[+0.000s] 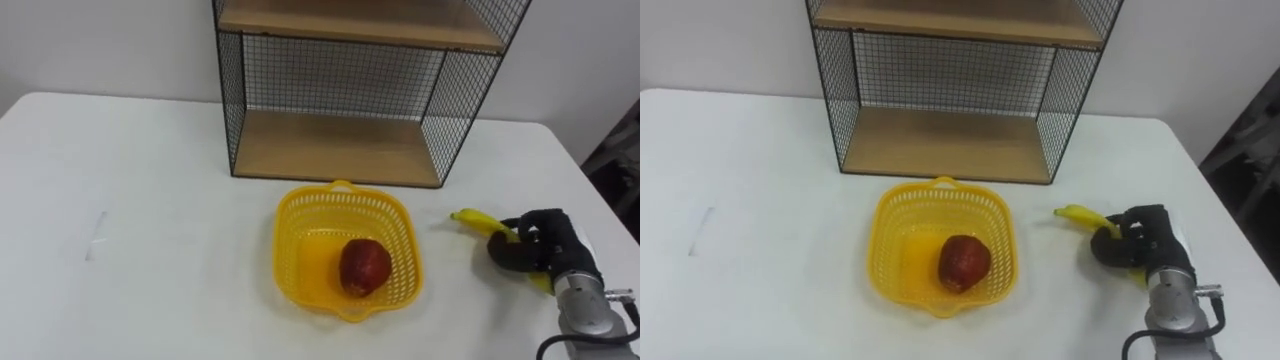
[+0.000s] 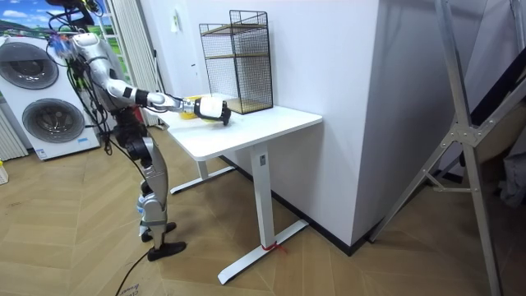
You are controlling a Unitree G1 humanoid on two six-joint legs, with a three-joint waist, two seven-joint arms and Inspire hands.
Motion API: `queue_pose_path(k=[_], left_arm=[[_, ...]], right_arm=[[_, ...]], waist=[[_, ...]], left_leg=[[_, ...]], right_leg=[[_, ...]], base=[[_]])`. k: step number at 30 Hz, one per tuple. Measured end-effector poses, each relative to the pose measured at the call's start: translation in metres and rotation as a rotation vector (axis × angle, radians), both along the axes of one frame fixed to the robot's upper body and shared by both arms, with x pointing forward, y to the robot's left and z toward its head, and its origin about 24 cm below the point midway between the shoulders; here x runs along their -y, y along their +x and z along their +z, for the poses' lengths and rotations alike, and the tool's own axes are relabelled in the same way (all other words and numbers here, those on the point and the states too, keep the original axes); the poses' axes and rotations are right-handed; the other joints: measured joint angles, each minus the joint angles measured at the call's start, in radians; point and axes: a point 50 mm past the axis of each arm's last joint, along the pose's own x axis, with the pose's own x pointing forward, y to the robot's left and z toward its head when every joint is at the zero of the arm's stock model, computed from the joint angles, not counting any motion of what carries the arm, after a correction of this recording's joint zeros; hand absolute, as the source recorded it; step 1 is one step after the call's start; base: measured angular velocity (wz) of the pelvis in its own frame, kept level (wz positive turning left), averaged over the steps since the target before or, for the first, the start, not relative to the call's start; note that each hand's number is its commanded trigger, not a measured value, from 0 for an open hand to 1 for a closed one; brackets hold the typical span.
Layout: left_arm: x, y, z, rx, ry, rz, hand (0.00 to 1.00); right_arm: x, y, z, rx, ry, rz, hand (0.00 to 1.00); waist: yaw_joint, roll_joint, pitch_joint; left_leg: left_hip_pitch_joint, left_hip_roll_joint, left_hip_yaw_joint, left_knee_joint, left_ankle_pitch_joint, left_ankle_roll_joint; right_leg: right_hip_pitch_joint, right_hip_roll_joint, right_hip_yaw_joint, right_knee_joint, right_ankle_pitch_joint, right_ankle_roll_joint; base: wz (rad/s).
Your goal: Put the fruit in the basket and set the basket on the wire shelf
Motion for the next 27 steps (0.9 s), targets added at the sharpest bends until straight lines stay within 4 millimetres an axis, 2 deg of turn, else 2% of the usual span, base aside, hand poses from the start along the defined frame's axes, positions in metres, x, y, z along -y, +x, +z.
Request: queue_pose_path(k=[3, 5, 7, 8, 10, 13, 16, 23, 25, 27], left_arm=[[0.001, 0.0, 0.0, 0.004, 0.01, -0.012, 0.0], [0.003, 0.003, 0.0, 0.014, 0.009, -0.018, 0.0], [0.005, 0.005, -0.001, 0.031, 0.0, -0.023, 0.0], [0.005, 0.004, -0.001, 0.033, -0.001, -0.023, 0.0], [0.006, 0.003, -0.001, 0.038, -0.006, -0.031, 0.0], [0.009, 0.002, -0.002, 0.042, -0.021, -0.05, 0.0], [0.01, -0.003, -0.003, 0.024, -0.025, -0.046, 0.0], [0.011, -0.013, -0.005, -0.014, -0.032, -0.045, 0.0], [0.011, -0.011, -0.005, 0.001, -0.034, -0.051, 0.0], [0.012, -0.008, -0.005, 0.012, -0.038, -0.061, 0.0]], right_arm=[[-0.009, 0.001, 0.005, 0.025, 0.011, 0.021, 1.0], [-0.012, -0.001, 0.013, 0.05, 0.018, 0.041, 1.0], [-0.021, 0.003, 0.034, 0.14, 0.017, 0.095, 1.0], [-0.023, 0.005, 0.04, 0.168, 0.02, 0.103, 1.0], [-0.031, 0.011, 0.064, 0.278, 0.019, 0.142, 1.0], [-0.043, 0.016, 0.093, 0.42, 0.047, 0.195, 1.0], [-0.052, 0.017, 0.114, 0.524, 0.049, 0.238, 1.0], [-0.058, 0.017, 0.131, 0.601, 0.046, 0.278, 1.0], [-0.06, 0.018, 0.135, 0.617, 0.04, 0.288, 1.0], [-0.064, 0.017, 0.142, 0.646, 0.032, 0.307, 1.0]], waist=[[-0.001, 0.005, 0.001], [-0.005, 0.008, 0.0047], [-0.005, 0.014, 0.0107], [-0.005, 0.015, 0.0112], [-0.003, 0.014, 0.0116], [-0.003, 0.01, 0.0135], [-0.001, 0.008, 0.0161], [0.001, 0.007, 0.0157], [0.004, 0.004, 0.0103], [0.004, 0.009, 0.0095]], left_leg=[[0.005, 0.005, 0.017, -0.014, 0.001, -0.002], [-0.001, 0.005, 0.019, -0.015, 0.001, -0.002], [-0.012, 0.005, 0.025, -0.015, 0.001, -0.002], [-0.012, 0.006, 0.031, -0.014, 0.001, -0.002], [-0.011, 0.007, 0.044, -0.013, 0.001, -0.002], [-0.011, 0.007, 0.045, -0.015, 0.001, -0.002], [-0.012, 0.007, 0.044, -0.021, 0.001, -0.002], [-0.014, 0.007, 0.044, -0.027, 0.001, -0.002], [-0.022, 0.007, 0.046, -0.026, 0.001, -0.002], [-0.027, 0.007, 0.048, -0.023, 0.002, -0.001]], right_leg=[[-0.007, -0.001, 0.002, 0.0, 0.0, 0.0], [-0.016, -0.001, 0.008, 0.0, 0.0, 0.0], [-0.028, -0.001, 0.013, 0.0, 0.0, 0.0], [-0.03, 0.0, 0.02, 0.0, 0.0, 0.0], [-0.033, 0.0, 0.025, 0.0, 0.0, 0.0], [-0.033, 0.0, 0.024, 0.0, 0.0, 0.0], [-0.033, 0.0, 0.023, 0.0, 0.0, 0.0], [-0.038, 0.001, 0.024, 0.0, 0.0, 0.0], [-0.049, 0.002, 0.033, 0.003, 0.0, 0.0], [-0.054, 0.001, 0.036, 0.003, 0.001, 0.0]], base=[[-0.13], [-0.06], [-0.08], [-0.14], [-0.09], [-0.01], [0.0], [0.0], [-0.06], [-0.05]])
